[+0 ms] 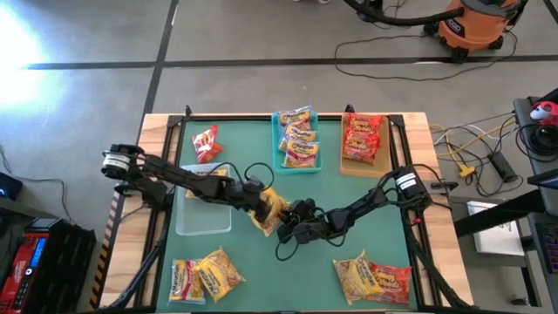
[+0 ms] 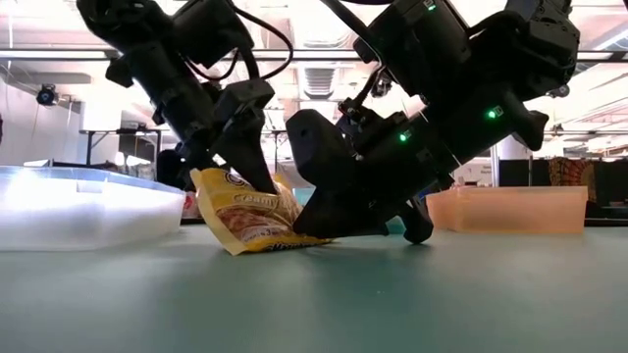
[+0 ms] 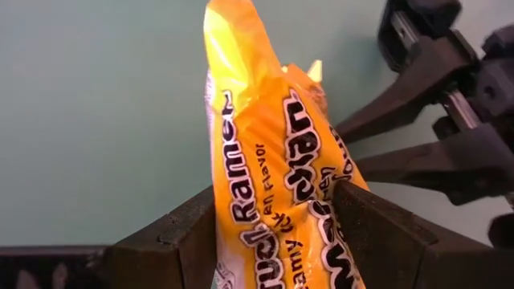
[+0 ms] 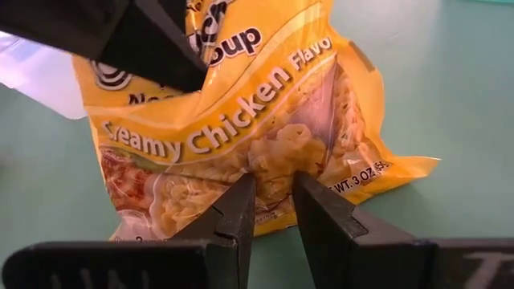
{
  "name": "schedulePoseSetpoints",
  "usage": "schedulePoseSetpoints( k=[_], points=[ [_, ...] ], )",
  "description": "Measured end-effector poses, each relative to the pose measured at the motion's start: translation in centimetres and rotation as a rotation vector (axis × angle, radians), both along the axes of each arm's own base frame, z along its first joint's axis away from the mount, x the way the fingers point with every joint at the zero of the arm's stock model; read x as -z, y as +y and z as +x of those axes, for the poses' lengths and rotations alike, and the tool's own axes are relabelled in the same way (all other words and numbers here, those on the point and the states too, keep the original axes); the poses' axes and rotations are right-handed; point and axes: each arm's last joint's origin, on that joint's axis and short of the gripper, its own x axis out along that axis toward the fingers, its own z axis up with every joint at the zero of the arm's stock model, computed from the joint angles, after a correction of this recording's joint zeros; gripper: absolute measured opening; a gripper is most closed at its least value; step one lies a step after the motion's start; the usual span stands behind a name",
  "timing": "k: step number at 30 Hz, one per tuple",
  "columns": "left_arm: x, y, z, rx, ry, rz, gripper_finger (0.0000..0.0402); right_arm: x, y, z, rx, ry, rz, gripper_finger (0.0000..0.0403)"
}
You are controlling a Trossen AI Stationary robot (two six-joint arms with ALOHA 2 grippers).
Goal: Sort Maruchan noodles
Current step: Put the middle yellow noodle pack into the transparent bin
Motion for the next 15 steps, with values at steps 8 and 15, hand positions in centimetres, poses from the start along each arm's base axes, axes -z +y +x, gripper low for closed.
schedulePoseSetpoints(
  k=[8, 15],
  points=[
    [0.2, -0.2, 0.7, 0.037, 0.004, -0.040, 0.0202, -0.1, 0.0, 0.1, -0.012, -0.008, -0.007, 0.0080],
    [0.1, -0.3, 0.7, 0.035, 0.007, -0.072, 0.0122, -1.6, 0.2, 0.1, -0.043, -0.020, -0.014, 0.0079]
  ],
)
